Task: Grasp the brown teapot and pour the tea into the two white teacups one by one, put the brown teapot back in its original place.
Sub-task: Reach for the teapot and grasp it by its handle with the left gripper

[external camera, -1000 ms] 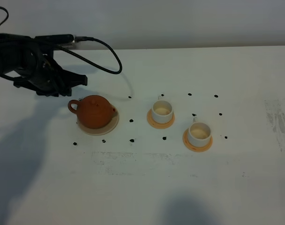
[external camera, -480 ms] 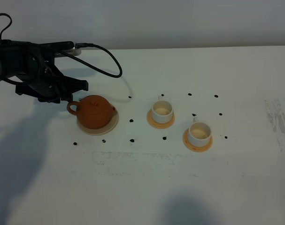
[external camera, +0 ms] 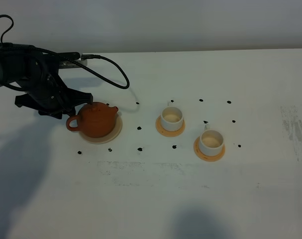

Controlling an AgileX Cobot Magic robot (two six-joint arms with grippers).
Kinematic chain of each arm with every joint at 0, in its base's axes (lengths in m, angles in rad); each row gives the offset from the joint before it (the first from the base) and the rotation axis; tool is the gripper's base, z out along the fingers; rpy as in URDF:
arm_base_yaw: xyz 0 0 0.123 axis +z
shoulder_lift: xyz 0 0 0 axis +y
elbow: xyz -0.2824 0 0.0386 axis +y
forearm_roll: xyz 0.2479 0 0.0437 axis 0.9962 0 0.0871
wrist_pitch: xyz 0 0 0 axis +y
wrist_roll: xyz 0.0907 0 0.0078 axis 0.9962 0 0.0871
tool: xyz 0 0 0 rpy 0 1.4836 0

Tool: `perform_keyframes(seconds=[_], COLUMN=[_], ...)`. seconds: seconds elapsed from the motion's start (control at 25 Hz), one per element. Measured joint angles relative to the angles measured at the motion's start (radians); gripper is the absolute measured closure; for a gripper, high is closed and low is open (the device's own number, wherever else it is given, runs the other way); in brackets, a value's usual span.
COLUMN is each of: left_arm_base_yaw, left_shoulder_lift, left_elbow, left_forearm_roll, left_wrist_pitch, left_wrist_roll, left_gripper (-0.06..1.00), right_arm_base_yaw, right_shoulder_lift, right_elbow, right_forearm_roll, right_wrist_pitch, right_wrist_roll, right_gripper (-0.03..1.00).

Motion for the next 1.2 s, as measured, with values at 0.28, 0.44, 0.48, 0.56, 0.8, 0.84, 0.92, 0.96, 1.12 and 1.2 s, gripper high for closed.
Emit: perform_keyframes(seconds=[0.28, 0.44, 0.48, 0.56, 0.8, 0.84, 0.92, 0.96, 1.12, 1.2], left_arm_base_yaw=[-0.001, -0.001, -0.001, -0.001, -0.001, -0.001, -0.001, -0.002, 0.002, 0.004], left_shoulder_lift=[0.0, 0.0, 0.0, 0.0, 0.0, 0.0, 0.0, 0.0, -0.024, -0.054], left_elbow=[0.0, 0.0, 0.0, 0.0, 0.0, 0.0, 0.0, 0.0, 0.0, 0.0], left_forearm_roll=[-0.01, -0.01, -0.01, -0.01, -0.008, -0.006, 0.0, 0.006, 0.029, 0.041], left_wrist_pitch=[0.056, 0.07, 0.072, 0.076, 0.083, 0.087, 0.091, 0.092, 0.11, 0.126], left_wrist_roll=[0.026, 0.03, 0.031, 0.031, 0.044, 0.046, 0.049, 0.05, 0.053, 0.063], left_gripper=[0.64, 0.64, 0.64, 0.64, 0.64, 0.64, 0.64, 0.64, 0.64, 0.64], right_arm_base_yaw=[0.0, 0.0, 0.0, 0.0, 0.0, 0.0, 0.0, 0.0, 0.0, 0.0], right_shoulder_lift=[0.0, 0.0, 0.0, 0.0, 0.0, 0.0, 0.0, 0.0, 0.0, 0.0], right_elbow=[0.0, 0.0, 0.0, 0.0, 0.0, 0.0, 0.0, 0.0, 0.0, 0.0], right_forearm_roll=[0.0, 0.0, 0.0, 0.0, 0.0, 0.0, 0.0, 0.0, 0.0, 0.0], right_wrist_pitch=[0.0, 0.0, 0.0, 0.0, 0.0, 0.0, 0.0, 0.0, 0.0, 0.0], right_wrist_roll=[0.006, 0.006, 0.006, 0.006, 0.006, 0.006, 0.0, 0.0, 0.0, 0.006], right_gripper=[0.57, 0.57, 0.57, 0.57, 0.57, 0.57, 0.57, 0.57, 0.57, 0.57])
